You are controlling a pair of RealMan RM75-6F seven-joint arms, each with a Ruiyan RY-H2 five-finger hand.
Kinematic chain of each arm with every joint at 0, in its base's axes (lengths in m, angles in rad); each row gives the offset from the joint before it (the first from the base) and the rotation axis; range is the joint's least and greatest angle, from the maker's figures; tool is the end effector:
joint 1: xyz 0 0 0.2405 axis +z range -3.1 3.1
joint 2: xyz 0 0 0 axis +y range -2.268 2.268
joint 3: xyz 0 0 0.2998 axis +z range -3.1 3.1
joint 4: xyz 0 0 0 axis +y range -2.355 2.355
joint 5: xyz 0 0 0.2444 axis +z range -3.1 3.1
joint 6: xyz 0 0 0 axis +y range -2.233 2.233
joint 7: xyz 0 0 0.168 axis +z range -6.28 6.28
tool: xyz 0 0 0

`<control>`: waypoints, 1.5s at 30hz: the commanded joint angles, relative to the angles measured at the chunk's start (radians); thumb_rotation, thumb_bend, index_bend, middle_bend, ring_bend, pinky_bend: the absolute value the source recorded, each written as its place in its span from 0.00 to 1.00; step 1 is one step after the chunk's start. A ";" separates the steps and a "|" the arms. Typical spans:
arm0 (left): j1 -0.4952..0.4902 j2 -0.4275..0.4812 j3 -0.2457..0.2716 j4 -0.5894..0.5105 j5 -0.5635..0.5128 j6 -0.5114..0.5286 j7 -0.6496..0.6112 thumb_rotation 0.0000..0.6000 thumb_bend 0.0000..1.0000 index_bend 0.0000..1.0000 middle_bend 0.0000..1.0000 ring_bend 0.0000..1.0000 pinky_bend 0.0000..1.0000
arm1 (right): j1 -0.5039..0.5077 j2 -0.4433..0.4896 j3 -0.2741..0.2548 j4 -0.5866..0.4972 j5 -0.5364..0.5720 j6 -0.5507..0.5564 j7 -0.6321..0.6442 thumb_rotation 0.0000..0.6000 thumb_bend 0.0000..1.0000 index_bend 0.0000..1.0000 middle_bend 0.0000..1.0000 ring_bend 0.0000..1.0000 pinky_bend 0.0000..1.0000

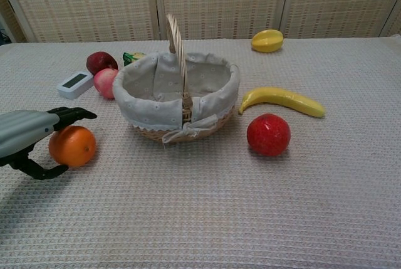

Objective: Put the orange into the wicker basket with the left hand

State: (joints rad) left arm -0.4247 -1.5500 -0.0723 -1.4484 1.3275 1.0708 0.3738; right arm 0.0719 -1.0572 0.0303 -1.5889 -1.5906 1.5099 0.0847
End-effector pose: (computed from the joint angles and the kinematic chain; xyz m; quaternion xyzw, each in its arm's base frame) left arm -0.2789 0.3080 -0.0586 -0.7401 -0.3782 -0.3110 0.4609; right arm -0.3631 -0.2019 0.1667 0.6168 -0.3713 0.4017 0.5660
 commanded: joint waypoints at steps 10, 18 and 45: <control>0.007 -0.065 -0.006 0.097 0.059 0.104 -0.071 1.00 0.46 0.23 0.26 0.47 0.53 | 0.000 -0.001 -0.001 0.000 0.000 0.000 -0.001 1.00 0.03 0.00 0.00 0.00 0.05; 0.110 0.005 -0.125 -0.076 0.013 0.441 0.228 1.00 0.46 0.27 0.27 0.49 0.54 | 0.000 0.001 -0.002 -0.001 -0.002 0.000 0.001 1.00 0.03 0.00 0.00 0.00 0.05; -0.153 -0.152 -0.182 -0.050 0.014 0.230 0.298 1.00 0.46 0.21 0.19 0.41 0.51 | -0.004 0.007 -0.003 0.000 -0.006 0.009 0.018 1.00 0.03 0.00 0.00 0.00 0.05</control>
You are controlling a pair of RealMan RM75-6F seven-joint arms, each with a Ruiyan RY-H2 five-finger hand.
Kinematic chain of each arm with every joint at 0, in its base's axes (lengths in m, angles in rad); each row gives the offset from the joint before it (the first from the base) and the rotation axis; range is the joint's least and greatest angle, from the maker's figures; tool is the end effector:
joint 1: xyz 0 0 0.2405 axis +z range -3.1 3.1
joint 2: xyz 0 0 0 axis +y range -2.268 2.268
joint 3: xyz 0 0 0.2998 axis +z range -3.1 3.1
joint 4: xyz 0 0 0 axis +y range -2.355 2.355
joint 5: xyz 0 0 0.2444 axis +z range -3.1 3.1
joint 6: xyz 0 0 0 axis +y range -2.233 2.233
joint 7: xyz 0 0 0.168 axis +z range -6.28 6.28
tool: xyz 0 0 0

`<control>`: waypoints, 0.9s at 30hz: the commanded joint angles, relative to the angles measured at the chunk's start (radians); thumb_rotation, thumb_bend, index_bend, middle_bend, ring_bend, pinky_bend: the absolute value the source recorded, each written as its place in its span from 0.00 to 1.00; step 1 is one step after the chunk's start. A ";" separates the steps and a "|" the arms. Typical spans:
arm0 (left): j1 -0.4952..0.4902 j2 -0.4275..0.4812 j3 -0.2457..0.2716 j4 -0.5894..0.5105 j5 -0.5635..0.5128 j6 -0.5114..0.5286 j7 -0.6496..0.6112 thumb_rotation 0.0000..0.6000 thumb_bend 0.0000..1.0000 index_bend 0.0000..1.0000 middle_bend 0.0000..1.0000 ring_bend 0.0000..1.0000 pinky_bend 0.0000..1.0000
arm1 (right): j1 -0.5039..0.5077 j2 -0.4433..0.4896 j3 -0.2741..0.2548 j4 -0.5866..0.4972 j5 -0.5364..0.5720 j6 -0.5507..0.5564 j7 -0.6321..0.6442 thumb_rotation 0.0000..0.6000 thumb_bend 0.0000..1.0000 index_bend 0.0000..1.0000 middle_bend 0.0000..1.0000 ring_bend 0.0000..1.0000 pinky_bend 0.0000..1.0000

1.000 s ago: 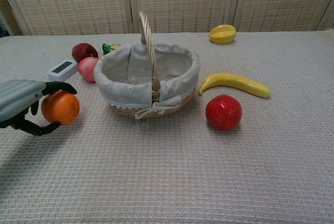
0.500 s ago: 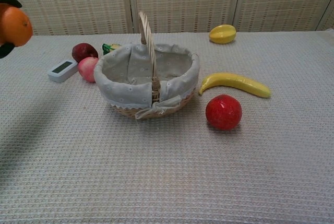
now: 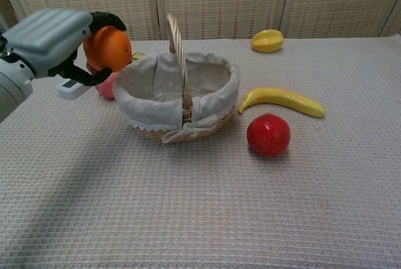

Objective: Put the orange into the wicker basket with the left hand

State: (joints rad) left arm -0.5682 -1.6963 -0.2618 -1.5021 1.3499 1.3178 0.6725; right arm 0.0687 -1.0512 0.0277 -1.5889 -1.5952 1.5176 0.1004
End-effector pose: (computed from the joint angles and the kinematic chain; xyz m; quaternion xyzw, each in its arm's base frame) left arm -0.1504 0.3649 -0.0347 -0.6710 -0.2357 -0.4392 0.5490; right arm -0.3632 -0.2001 0.1694 0.6148 -0.3730 0.4058 0.5641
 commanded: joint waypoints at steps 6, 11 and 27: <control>-0.019 0.008 0.011 -0.001 -0.033 -0.038 0.008 1.00 0.39 0.00 0.00 0.04 0.27 | -0.001 0.003 0.000 0.002 -0.002 0.003 0.010 1.00 0.03 0.00 0.00 0.00 0.05; -0.019 0.022 0.016 -0.013 -0.031 -0.031 -0.015 1.00 0.38 0.00 0.00 0.00 0.20 | 0.001 0.002 -0.001 0.001 -0.001 -0.003 0.005 1.00 0.03 0.00 0.00 0.00 0.05; 0.100 0.242 0.104 -0.166 -0.036 0.046 -0.001 1.00 0.37 0.00 0.00 0.00 0.18 | 0.012 0.002 0.002 0.001 0.006 -0.022 0.006 1.00 0.03 0.00 0.00 0.00 0.05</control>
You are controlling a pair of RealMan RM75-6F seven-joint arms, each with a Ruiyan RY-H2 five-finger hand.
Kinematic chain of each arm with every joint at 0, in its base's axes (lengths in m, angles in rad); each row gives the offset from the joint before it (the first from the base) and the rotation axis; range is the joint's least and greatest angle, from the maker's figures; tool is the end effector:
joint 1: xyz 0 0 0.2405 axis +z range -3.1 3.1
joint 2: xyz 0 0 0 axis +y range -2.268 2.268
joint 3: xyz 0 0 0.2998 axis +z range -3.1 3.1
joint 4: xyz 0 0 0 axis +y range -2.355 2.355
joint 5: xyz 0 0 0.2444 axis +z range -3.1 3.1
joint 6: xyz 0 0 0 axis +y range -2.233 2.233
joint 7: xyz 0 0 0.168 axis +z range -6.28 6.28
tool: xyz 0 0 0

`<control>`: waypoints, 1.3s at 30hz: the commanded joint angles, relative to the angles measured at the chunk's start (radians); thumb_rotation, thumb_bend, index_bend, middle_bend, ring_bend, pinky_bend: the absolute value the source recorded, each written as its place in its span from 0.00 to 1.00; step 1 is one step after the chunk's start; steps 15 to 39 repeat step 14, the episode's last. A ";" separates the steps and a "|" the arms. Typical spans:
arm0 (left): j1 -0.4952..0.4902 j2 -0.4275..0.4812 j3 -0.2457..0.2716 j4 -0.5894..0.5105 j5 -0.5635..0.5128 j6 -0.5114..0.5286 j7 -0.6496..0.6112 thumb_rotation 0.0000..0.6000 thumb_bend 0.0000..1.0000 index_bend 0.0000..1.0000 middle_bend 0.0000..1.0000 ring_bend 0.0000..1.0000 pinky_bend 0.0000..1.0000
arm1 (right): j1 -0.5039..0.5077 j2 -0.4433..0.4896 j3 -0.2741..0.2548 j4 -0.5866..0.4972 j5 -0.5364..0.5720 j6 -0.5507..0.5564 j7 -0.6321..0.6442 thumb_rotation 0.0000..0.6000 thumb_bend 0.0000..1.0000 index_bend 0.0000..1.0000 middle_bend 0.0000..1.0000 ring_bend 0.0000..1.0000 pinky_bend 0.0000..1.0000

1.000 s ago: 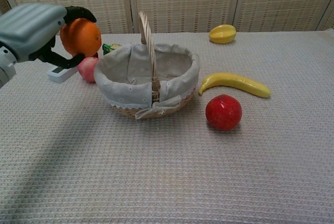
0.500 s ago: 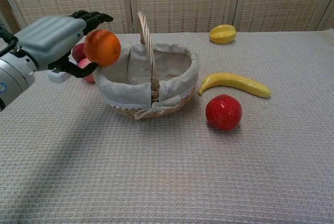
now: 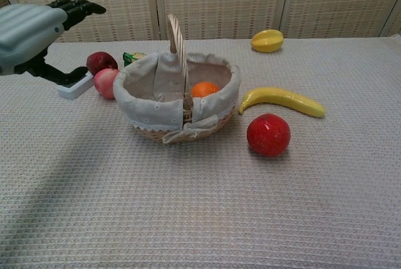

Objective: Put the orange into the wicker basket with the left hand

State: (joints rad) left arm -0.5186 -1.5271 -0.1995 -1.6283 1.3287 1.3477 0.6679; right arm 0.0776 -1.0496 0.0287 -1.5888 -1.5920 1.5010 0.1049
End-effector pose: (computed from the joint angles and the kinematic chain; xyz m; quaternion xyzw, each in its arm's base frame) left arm -0.1843 0.3494 0.0086 -0.6787 -0.2357 -0.4090 0.5627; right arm -0.3632 -0.2036 0.1680 0.6177 -0.3764 0.4035 0.5603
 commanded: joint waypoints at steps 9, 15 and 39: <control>0.234 0.212 0.178 -0.002 -0.006 0.113 -0.141 1.00 0.37 0.00 0.00 0.00 0.18 | 0.008 -0.001 -0.002 0.000 0.005 -0.018 -0.015 1.00 0.03 0.00 0.00 0.00 0.05; 0.279 0.212 0.198 0.043 0.009 0.131 -0.228 1.00 0.37 0.00 0.00 0.00 0.19 | -0.004 -0.006 -0.004 -0.005 0.004 0.001 -0.030 1.00 0.03 0.00 0.00 0.00 0.05; 0.279 0.212 0.198 0.043 0.009 0.131 -0.228 1.00 0.37 0.00 0.00 0.00 0.19 | -0.004 -0.006 -0.004 -0.005 0.004 0.001 -0.030 1.00 0.03 0.00 0.00 0.00 0.05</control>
